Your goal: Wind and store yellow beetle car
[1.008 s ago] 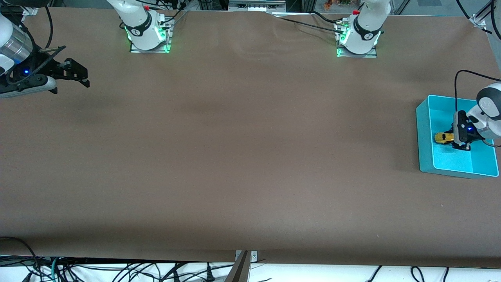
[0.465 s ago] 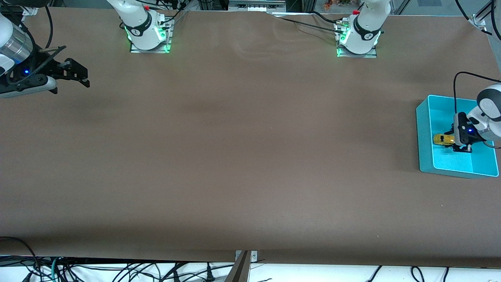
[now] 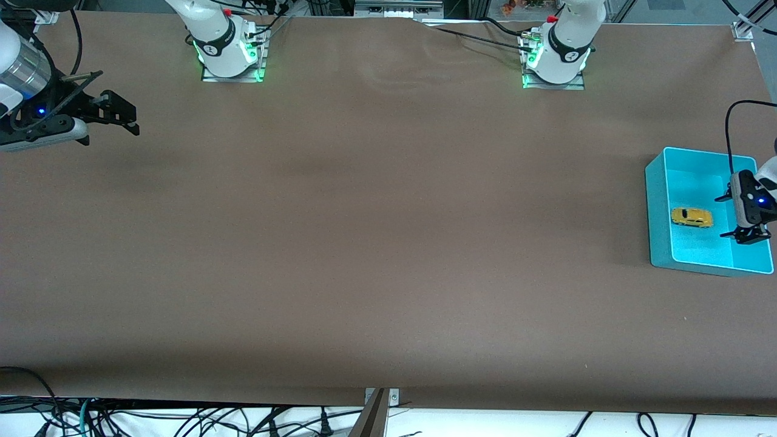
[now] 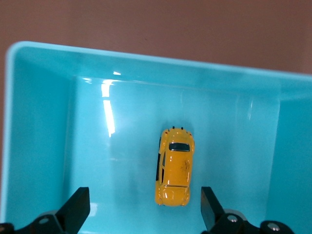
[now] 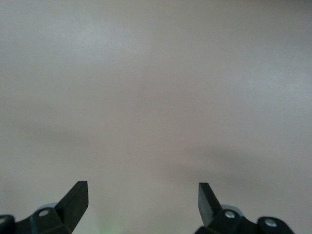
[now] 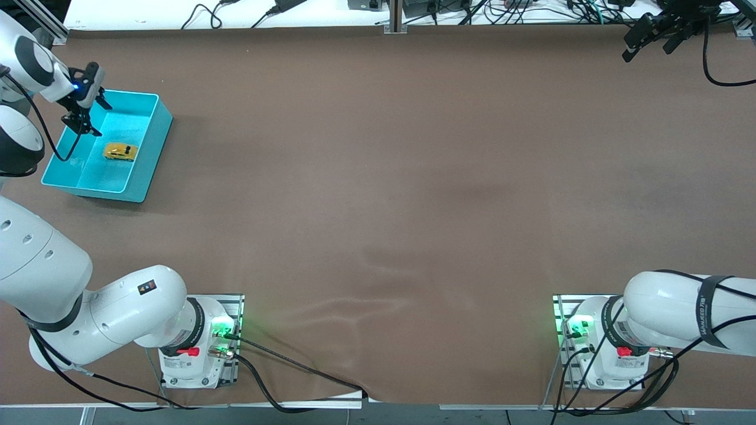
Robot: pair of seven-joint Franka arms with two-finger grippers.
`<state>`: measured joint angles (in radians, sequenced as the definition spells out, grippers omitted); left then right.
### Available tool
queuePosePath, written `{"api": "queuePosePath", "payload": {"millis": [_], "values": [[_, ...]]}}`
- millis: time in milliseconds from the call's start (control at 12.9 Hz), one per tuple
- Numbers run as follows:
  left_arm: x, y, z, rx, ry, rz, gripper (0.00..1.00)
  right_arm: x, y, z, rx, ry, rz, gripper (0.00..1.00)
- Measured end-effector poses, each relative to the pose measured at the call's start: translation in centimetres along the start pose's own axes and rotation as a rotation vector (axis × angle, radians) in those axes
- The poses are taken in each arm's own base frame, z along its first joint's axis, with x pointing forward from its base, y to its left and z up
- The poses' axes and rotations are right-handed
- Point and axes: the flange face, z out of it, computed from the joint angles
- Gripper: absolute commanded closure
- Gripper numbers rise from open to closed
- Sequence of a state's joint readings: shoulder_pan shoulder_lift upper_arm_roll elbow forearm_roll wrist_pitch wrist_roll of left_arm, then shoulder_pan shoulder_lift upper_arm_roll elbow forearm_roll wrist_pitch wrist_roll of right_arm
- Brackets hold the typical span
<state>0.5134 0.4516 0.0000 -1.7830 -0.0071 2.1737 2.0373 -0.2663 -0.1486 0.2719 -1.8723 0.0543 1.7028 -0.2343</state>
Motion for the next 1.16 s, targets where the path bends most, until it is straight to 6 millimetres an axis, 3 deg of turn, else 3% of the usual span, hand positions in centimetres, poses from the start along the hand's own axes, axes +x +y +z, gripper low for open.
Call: {"api": "queuePosePath", "payload": {"millis": [233, 543, 930, 1163], "values": [[4.6, -0.9, -5.0, 0.005, 0.01, -0.179, 0.0, 0.0, 0.0, 0.0, 0.0, 0.0, 0.0, 0.0], [15.8, -2.6, -11.5, 0.042, 0.059, -0.373, 0.0, 0.0, 0.0, 0.0, 0.0, 0.0, -0.001, 0.0], [28.7, -2.6, -15.9, 0.035, 0.152, -0.621, 0.0, 0.0, 0.0, 0.0, 0.0, 0.0, -0.001, 0.0], [34.4, -2.1, -18.8, 0.008, 0.164, -0.854, 0.0, 0.0, 0.0, 0.0, 0.0, 0.0, -0.001, 0.0]]}}
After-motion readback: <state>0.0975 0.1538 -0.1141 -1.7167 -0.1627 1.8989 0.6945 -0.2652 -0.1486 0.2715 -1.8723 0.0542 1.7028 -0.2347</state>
